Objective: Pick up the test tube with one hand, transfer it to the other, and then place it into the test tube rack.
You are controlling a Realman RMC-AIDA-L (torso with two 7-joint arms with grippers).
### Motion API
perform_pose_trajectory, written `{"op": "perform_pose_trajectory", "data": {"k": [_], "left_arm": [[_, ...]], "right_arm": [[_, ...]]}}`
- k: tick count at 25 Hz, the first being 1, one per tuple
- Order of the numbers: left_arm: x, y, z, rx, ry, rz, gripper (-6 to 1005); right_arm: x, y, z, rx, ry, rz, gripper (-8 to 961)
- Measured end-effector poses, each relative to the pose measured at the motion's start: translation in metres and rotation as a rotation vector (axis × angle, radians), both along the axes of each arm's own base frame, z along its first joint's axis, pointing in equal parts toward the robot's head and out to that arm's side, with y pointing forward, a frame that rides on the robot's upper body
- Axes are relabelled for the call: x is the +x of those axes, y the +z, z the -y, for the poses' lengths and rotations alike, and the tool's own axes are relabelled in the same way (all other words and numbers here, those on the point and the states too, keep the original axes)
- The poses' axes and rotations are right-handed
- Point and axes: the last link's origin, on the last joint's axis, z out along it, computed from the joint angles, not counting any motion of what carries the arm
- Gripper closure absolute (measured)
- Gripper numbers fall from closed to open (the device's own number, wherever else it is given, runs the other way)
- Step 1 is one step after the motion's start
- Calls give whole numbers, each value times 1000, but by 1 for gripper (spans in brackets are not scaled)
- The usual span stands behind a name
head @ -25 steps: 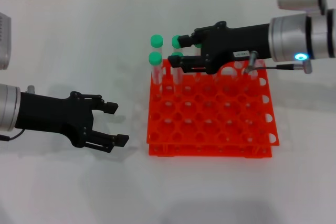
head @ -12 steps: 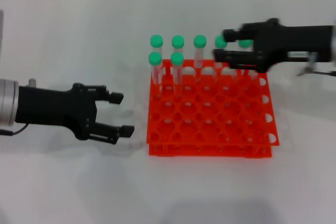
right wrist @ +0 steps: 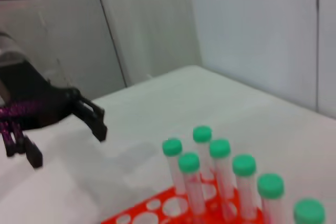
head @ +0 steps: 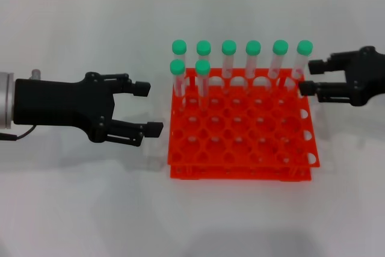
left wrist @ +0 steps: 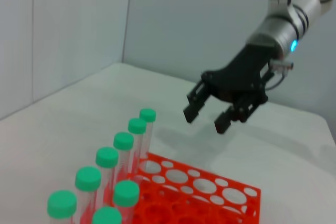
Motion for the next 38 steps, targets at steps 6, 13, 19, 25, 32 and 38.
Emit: {"op": "perform_pose_trajectory", "data": {"k": [6, 13, 19, 25, 32, 38], "left_arm": [[-3, 2, 3, 12, 15, 23, 119], [-4, 3, 3, 23, 21, 29, 119], [-4, 3, 1, 28, 19, 27, 119], [-4, 3, 1, 29, 19, 26, 119], [-5, 3, 2, 31, 19, 26, 119], [-5, 2, 2, 31, 17, 27, 119]], "right_arm": [[11, 8, 7, 31, -3, 22, 427], [14, 6, 11, 34, -2, 17, 423], [15, 1, 11, 35, -6, 8, 417], [13, -1, 11, 29, -2, 3, 415], [12, -2, 11, 28, 0, 3, 415], [12, -3, 11, 26, 1, 3, 415]]}}
